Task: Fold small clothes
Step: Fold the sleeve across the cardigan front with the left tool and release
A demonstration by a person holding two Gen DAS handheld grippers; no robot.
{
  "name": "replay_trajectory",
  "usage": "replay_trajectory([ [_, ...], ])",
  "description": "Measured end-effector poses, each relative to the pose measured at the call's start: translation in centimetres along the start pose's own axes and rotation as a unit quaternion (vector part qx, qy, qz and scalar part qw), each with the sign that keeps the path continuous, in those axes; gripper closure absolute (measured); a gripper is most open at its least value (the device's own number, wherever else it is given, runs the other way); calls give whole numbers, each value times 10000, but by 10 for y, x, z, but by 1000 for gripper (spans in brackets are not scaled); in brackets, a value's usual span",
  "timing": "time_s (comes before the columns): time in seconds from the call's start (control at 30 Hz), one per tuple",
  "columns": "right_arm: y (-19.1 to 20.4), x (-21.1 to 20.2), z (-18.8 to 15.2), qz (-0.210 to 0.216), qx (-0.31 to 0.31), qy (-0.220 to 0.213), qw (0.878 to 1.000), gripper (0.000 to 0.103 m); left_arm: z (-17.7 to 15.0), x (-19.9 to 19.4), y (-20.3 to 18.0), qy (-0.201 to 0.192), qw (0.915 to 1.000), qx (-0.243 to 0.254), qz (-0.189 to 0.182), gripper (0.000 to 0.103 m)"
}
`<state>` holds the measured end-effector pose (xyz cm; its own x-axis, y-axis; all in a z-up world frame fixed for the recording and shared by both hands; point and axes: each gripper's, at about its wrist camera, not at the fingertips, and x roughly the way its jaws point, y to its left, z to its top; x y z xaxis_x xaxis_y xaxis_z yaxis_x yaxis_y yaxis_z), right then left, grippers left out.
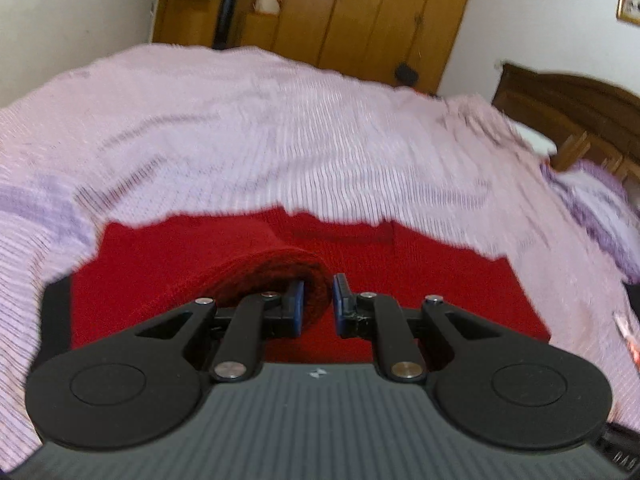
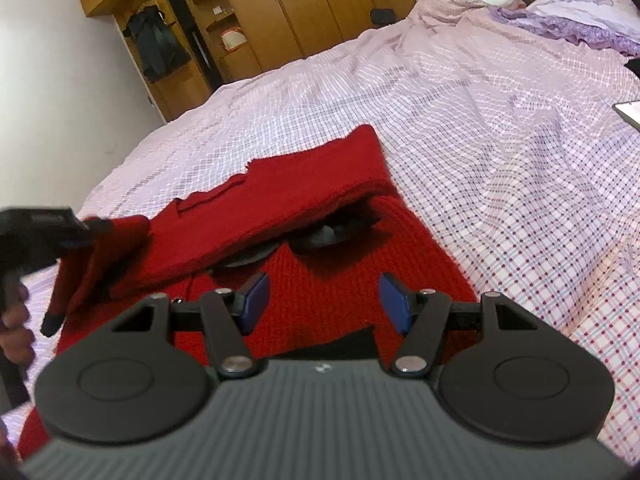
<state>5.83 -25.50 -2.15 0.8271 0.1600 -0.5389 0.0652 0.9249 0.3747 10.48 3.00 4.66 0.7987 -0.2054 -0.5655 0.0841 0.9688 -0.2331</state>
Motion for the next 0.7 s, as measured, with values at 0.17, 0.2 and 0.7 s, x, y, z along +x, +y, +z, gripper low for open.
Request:
replay_trajectory([
  [0.17,-4,5,-2,0,10,50,10000,40,-24,29,1,534,9986,56,16,85],
  [0.2,-4,5,-2,1,5,50,10000,40,-25,34,4,579,9983,25,15,85],
  [0.7,18,-5,5,209,-358,-47,9991,40,-30,-26,24,889,9958,-166,157,53],
])
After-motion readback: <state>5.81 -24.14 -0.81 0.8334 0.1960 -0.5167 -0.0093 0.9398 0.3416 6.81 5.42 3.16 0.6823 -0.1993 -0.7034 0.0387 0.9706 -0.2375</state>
